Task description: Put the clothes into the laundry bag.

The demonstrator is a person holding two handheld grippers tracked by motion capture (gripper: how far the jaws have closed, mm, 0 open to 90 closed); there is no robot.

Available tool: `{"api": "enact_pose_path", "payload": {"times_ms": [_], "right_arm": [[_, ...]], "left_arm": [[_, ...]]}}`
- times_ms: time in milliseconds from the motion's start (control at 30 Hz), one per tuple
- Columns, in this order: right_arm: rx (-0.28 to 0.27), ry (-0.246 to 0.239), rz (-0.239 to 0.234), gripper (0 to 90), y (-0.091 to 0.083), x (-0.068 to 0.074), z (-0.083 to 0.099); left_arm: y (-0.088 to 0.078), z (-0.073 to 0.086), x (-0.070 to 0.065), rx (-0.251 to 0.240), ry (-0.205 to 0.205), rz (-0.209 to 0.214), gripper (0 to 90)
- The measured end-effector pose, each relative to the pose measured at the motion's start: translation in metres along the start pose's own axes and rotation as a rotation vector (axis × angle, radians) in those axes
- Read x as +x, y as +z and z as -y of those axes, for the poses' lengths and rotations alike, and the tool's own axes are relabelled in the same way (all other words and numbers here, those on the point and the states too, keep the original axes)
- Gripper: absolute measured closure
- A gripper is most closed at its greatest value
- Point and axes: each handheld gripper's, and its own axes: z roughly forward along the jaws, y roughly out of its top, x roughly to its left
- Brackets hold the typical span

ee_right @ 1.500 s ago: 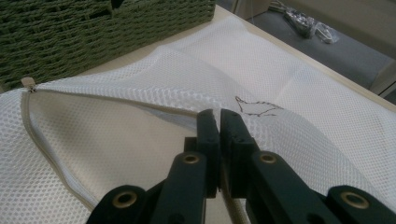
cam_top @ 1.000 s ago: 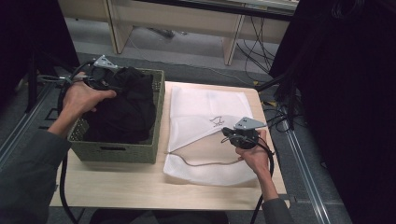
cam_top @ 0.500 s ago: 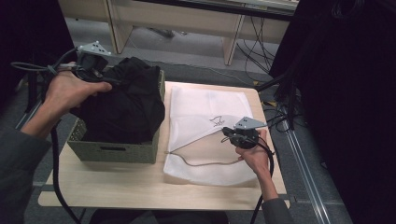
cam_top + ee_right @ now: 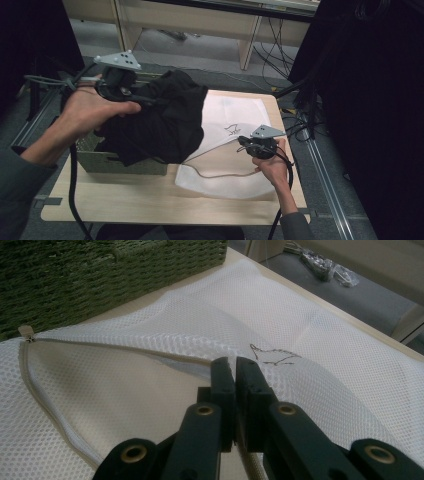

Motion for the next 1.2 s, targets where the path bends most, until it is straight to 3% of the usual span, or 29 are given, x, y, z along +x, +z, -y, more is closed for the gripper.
{"api": "enact_pose_path", "payload": {"times_ms": [67,167,200,300,367,467,500,600,800,867,1033,1133,1167,1200], "right_arm": [[-0.007,0.003,0.004,87.7,0.000,0.000,0.000],[0.007,-0.001,-0.006,87.7,0.000,-0.001,0.000],[-0.019,-0.003,0.005,87.7,0.002,-0.001,0.001],[0.001,-0.014,-0.007,87.7,0.001,-0.002,0.001],[-0.020,-0.003,0.006,87.7,0.002,-0.002,0.001],[-0.017,0.010,0.004,87.7,0.001,-0.002,0.001],[-0.015,-0.003,-0.001,87.7,0.000,-0.003,0.001],[-0.027,0.030,-0.001,87.7,0.000,-0.003,0.002],[-0.017,0.032,-0.018,87.7,-0.002,-0.004,0.001],[-0.040,0.019,-0.010,87.8,-0.001,-0.005,0.001],[-0.023,0.033,-0.024,87.8,-0.002,-0.002,0.000],[-0.034,0.017,-0.023,87.8,-0.001,-0.001,-0.003],[-0.023,0.032,-0.026,87.8,-0.002,0.001,-0.003],[-0.036,0.008,-0.022,87.8,-0.001,0.000,-0.003]], "left_arm": [[0.009,0.002,-0.011,0.003,0.013,0.028,64.3],[0.026,0.007,-0.028,0.034,0.074,0.058,64.2],[0.034,0.009,-0.033,0.045,0.085,0.070,64.2],[0.062,0.022,-0.042,0.063,0.075,0.112,64.2],[0.084,0.034,-0.048,0.077,0.062,0.125,64.2],[0.117,0.050,-0.054,0.137,0.072,0.154,64.1],[0.127,0.055,-0.056,0.152,0.062,0.155,64.1],[0.158,0.075,-0.060,0.204,0.058,0.161,63.9],[0.187,0.102,-0.056,0.264,0.040,0.143,63.7],[0.196,0.109,-0.053,0.289,0.033,0.145,63.5],[0.215,0.119,-0.051,0.302,0.016,0.136,63.2],[0.229,0.122,-0.048,0.361,0.050,0.114,62.6],[0.235,0.124,-0.048,0.371,0.049,0.103,62.2],[0.240,0.127,-0.047,0.381,0.044,0.096,61.7]]}}
